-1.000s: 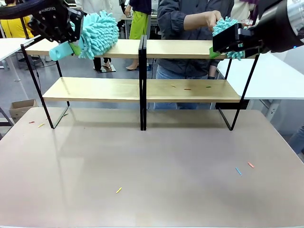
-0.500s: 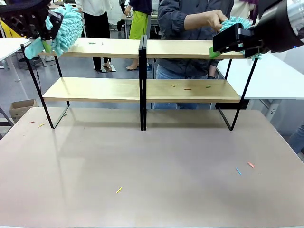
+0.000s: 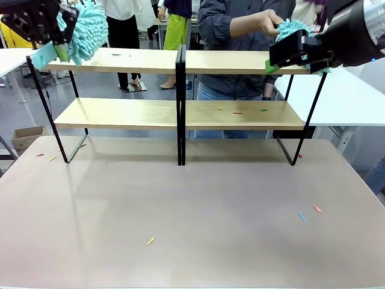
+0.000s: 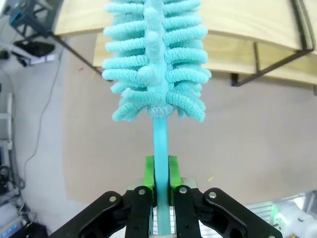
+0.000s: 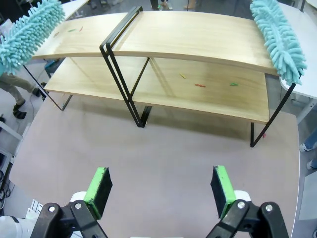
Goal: Clean the shelves.
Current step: Clean another randomly selected level of the Shelf with the Duster.
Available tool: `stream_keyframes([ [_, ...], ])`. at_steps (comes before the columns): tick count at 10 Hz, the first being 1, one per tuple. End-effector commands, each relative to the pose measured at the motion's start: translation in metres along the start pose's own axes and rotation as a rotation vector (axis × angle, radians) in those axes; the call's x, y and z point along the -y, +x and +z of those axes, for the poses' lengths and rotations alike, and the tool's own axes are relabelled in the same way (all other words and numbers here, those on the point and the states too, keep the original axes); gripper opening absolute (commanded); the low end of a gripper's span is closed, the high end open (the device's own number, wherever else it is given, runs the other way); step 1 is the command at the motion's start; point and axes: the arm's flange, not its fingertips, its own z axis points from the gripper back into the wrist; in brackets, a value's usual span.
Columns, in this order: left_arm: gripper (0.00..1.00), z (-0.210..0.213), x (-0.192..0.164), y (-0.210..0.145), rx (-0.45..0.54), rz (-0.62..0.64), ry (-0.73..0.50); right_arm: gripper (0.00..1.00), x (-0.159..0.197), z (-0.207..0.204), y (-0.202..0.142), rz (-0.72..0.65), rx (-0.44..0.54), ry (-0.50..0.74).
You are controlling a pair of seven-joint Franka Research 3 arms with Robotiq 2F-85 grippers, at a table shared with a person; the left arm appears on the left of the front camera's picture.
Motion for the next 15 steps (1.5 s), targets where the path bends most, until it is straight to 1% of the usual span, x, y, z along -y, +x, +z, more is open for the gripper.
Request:
stream_keyframes([
  [1, 0.13, 0.008, -0.004, -0.011, 0.000, -0.099, -0.112, 1.00, 0.001, -0.001, 0.000, -0.002, 0.001, 0.002],
  [3, 0.13, 0.001, 0.007, -0.006, -0.061, -0.213, -0.156, 1.00, 0.001, -0.001, 0.000, -0.002, 0.001, 0.002],
  [5, 0.13, -0.018, 0.019, 0.004, -0.093, -0.216, -0.113, 1.00, 0.001, -0.001, 0.000, -0.002, 0.001, 0.002],
  [6, 0.13, -0.023, 0.021, 0.008, -0.111, -0.194, -0.100, 1.00, 0.001, -0.001, 0.000, -0.002, 0.001, 0.002],
  [7, 0.13, -0.024, 0.020, 0.009, -0.120, -0.142, -0.069, 1.00, 0.001, -0.001, 0.000, -0.002, 0.001, 0.002],
  [9, 0.13, -0.023, 0.013, 0.006, -0.182, -0.084, 0.057, 1.00, 0.001, -0.001, 0.000, -0.002, 0.001, 0.002],
  [10, 0.13, -0.021, 0.008, 0.006, -0.181, -0.057, 0.077, 1.00, 0.001, -0.001, 0.000, -0.002, 0.001, 0.002],
  [11, 0.13, -0.018, 0.001, 0.009, -0.167, -0.021, 0.103, 1.00, 0.001, -0.001, 0.000, -0.002, 0.001, 0.002],
  [13, 0.13, -0.024, -0.022, 0.020, -0.227, 0.054, 0.250, 1.00, 0.001, -0.001, 0.000, -0.002, 0.001, 0.002],
  [14, 0.13, -0.030, -0.033, 0.026, -0.223, 0.105, 0.319, 1.00, 0.001, -0.001, 0.000, -0.002, 0.001, 0.002],
  [15, 0.13, -0.029, -0.042, 0.028, -0.219, 0.120, 0.309, 1.00, 0.001, -0.001, 0.000, -0.002, 0.001, 0.002],
])
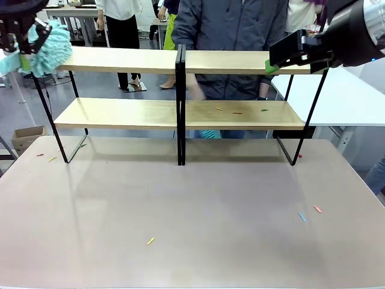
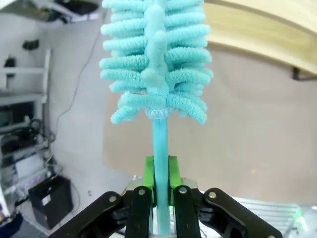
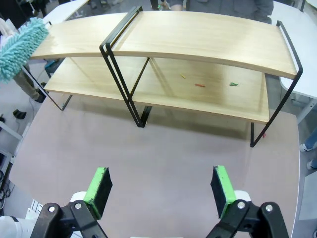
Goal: Clean the shelves.
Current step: Clean another randomly selected level of the Shelf with the Duster.
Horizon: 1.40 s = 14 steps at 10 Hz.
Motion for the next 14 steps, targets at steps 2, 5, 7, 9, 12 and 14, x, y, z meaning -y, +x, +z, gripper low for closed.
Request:
stream_keyframes([
  [2, 0.13, 0.017, -0.011, -0.004, 0.100, 0.091, 0.008, 1.00, 0.001, -0.001, 0.000, -0.002, 0.001, 0.002],
  [5, 0.13, 0.030, -0.021, -0.031, 0.154, -0.055, -0.099, 1.00, 0.001, -0.001, 0.000, -0.002, 0.001, 0.002],
  [7, 0.13, 0.031, -0.030, -0.031, 0.154, -0.082, -0.150, 1.00, 0.001, -0.001, 0.000, -0.002, 0.001, 0.002],
  [9, 0.13, 0.040, -0.061, -0.040, 0.157, -0.203, -0.302, 1.00, 0.001, -0.001, 0.000, -0.002, 0.001, 0.002],
  [12, 0.13, 0.034, -0.154, -0.087, 0.130, -0.548, -0.531, 1.00, 0.001, -0.001, 0.000, -0.002, 0.001, 0.002],
  [14, 0.13, 0.015, -0.216, -0.118, 0.182, -0.699, -0.700, 1.00, 0.001, -0.001, 0.000, -0.002, 0.001, 0.002],
])
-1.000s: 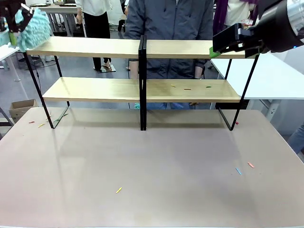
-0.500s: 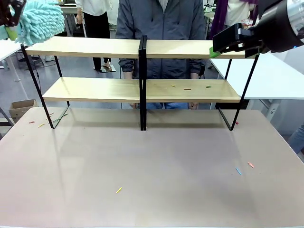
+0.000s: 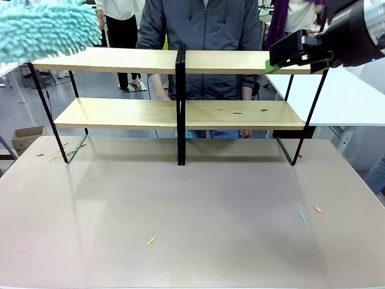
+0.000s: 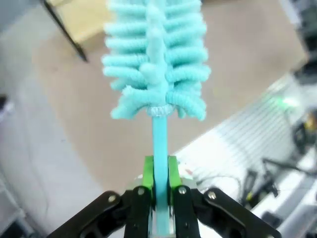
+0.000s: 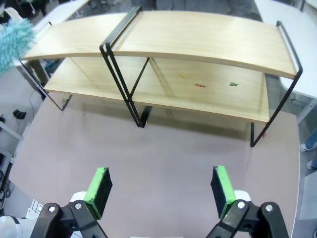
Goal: Clean the shelves.
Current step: Clean another randomly selected level of the Shelf with the Duster, then place the Duster on the table.
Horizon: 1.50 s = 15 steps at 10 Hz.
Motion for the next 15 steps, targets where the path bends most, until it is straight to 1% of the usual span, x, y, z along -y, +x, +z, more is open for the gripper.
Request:
stream_keyframes([
  [1, 0.13, 0.012, -0.029, -0.044, 0.118, -0.046, -0.129, 1.00, 0.000, -0.001, 0.000, -0.001, 0.001, 0.002],
  [2, 0.13, 0.017, -0.046, -0.061, 0.226, 0.015, -0.170, 1.00, 0.000, -0.001, 0.000, -0.001, 0.001, 0.002],
  [3, 0.13, 0.022, -0.067, -0.079, 0.340, 0.083, -0.183, 1.00, 0.000, -0.001, 0.000, -0.001, 0.001, 0.002],
  [4, 0.13, 0.030, -0.100, -0.101, 0.462, 0.157, -0.232, 1.00, 0.000, -0.001, 0.000, -0.001, 0.001, 0.002],
  [5, 0.13, 0.037, -0.124, -0.125, 0.549, 0.134, -0.261, 1.00, 0.000, -0.001, 0.000, -0.001, 0.001, 0.002],
  [6, 0.13, 0.043, -0.149, -0.150, 0.623, 0.174, -0.303, 1.00, 0.000, -0.001, 0.000, -0.001, 0.001, 0.002],
  [7, 0.13, 0.043, -0.175, -0.171, 0.699, 0.288, -0.356, 1.00, 0.000, -0.001, 0.000, -0.001, 0.001, 0.002],
  [8, 0.13, 0.031, -0.196, -0.170, 0.642, 0.428, -0.377, 1.00, 0.000, -0.001, 0.000, -0.001, 0.001, 0.002],
  [9, 0.13, 0.044, -0.161, -0.173, 0.627, 0.281, -0.295, 1.00, 0.000, -0.001, 0.000, -0.001, 0.001, 0.002],
  [15, 0.13, 0.044, -0.161, -0.173, 0.627, 0.281, -0.295, 1.00, 0.000, -0.001, 0.000, -0.001, 0.001, 0.002],
])
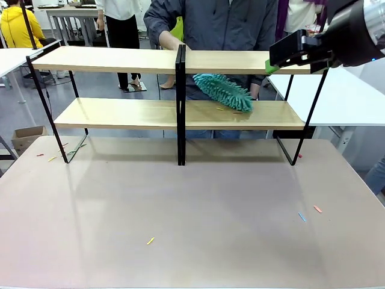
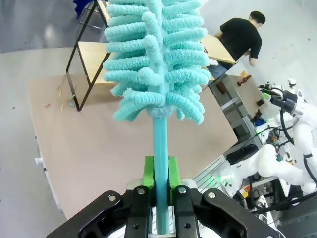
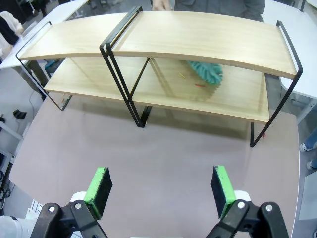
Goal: Clean the shelves.
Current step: Place the Duster on the table.
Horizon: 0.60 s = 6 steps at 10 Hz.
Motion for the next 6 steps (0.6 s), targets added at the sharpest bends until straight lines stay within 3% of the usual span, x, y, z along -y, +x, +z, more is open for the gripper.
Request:
stream_keyframes([
  [1, 0.13, 0.002, 0.000, 0.002, 0.013, -0.024, -0.012, 1.00, 0.001, -0.001, 0.000, -0.002, 0.001, 0.002],
  [5, 0.13, 0.000, -0.004, -0.002, 0.002, 0.004, 0.001, 1.00, 0.001, -0.001, 0.000, -0.002, 0.001, 0.002],
  [6, 0.13, -0.018, 0.016, -0.002, -0.169, -0.173, -0.101, 1.00, 0.000, 0.000, 0.000, 0.000, 0.000, 0.000],
])
